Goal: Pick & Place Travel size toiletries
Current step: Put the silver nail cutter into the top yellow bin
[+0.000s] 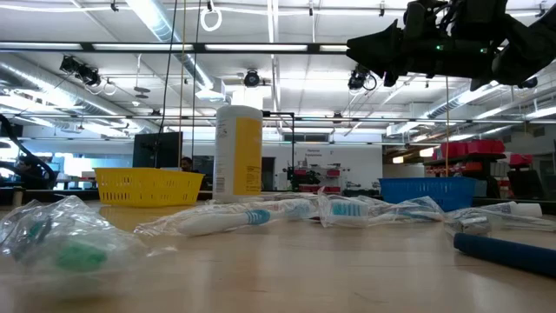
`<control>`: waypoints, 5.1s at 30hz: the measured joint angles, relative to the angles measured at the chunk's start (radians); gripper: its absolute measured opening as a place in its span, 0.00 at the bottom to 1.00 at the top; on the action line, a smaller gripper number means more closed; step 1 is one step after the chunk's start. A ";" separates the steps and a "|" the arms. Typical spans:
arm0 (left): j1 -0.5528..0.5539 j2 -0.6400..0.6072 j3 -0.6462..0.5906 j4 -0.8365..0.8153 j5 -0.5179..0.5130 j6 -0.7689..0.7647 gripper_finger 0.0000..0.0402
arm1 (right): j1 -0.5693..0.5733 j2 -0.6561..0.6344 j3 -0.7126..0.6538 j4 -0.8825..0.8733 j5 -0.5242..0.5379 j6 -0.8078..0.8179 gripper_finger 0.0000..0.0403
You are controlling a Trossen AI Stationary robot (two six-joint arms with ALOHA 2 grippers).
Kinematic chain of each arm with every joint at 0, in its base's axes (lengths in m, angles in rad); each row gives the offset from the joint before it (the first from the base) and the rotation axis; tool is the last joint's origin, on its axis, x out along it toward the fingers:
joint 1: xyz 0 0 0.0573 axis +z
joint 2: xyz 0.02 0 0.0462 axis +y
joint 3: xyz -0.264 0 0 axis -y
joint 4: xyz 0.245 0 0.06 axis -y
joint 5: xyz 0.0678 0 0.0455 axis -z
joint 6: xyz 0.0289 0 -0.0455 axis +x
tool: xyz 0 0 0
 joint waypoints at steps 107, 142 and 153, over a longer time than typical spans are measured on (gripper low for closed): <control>0.800 0.084 0.098 0.074 -0.079 1.902 0.14 | 0.404 0.035 0.000 -0.450 0.133 0.095 0.50; 1.400 -0.244 -0.106 -0.061 -0.052 1.896 0.13 | 0.404 0.035 0.000 -0.457 0.262 0.079 0.60; 1.412 -0.243 -0.415 0.252 0.049 1.850 0.14 | 0.404 0.035 0.000 -0.454 0.262 0.079 0.57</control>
